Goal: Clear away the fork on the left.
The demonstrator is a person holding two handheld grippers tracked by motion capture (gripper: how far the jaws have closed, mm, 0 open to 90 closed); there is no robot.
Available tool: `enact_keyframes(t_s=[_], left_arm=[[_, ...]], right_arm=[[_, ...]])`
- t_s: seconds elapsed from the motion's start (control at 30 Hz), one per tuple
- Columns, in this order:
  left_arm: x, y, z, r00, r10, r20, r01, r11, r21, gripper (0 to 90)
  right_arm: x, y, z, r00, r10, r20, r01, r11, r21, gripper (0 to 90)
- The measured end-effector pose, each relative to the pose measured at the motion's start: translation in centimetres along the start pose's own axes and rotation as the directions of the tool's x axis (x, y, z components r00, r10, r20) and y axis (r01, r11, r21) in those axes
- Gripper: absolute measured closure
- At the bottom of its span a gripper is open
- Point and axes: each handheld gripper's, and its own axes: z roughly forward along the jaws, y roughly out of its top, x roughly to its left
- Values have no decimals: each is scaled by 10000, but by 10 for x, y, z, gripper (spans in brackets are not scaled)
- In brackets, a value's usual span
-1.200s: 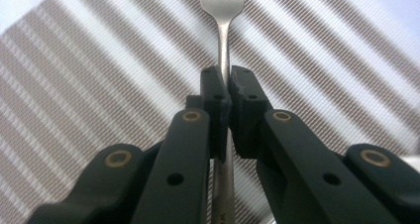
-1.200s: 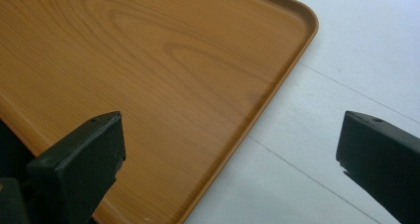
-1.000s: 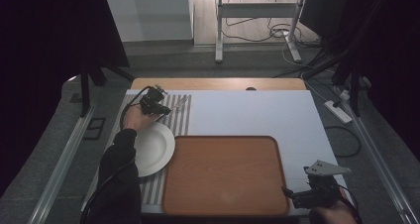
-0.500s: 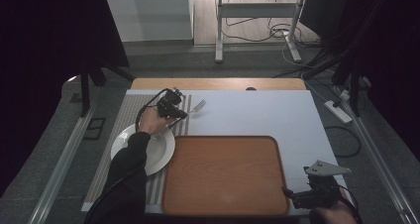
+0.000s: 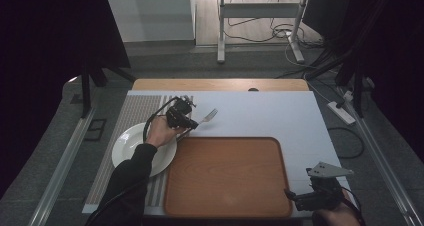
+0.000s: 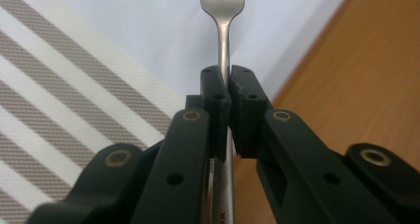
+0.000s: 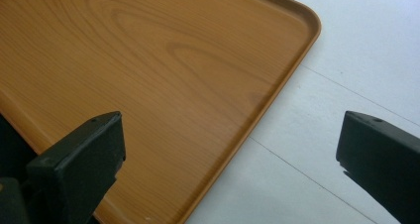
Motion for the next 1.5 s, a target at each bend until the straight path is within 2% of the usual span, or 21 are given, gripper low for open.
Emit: enact_keyframes(t_s=[0.17,0.27,0.47,0.73,1.0,1.1,1.3,1.5], left_arm=[[-15,-7,3,9997,28,227,-28,10000,-1,857],[-20,-10,5,9997,34,241,-36,9999,110,857],[-41,-16,9,9998,26,209,-34,9993,378,857],[-63,-27,5,9997,73,226,-83,9990,436,856],[-77,-43,-3,9997,-154,167,148,9993,337,856],[-87,-51,-6,9995,-295,102,293,9992,254,856],[-103,-61,-4,9994,-356,-19,356,9979,538,856],[-113,-74,-5,9984,-564,-104,570,9962,658,855]], right_arm=[[0,0,0,10000,-17,-11,17,10000,-15,0],[1,0,0,10000,-25,-1,25,10000,-33,0],[0,0,0,10000,-48,-16,48,10000,-51,0],[1,0,-1,9999,-100,-59,100,9999,-63,0],[0,0,-1,9999,-81,-67,81,9999,-101,0],[1,0,-1,9999,-108,-77,107,9999,-98,0],[1,0,-1,9999,-140,-65,140,9999,-84,0],[1,0,-1,9999,-149,-81,148,9999,-87,0]])
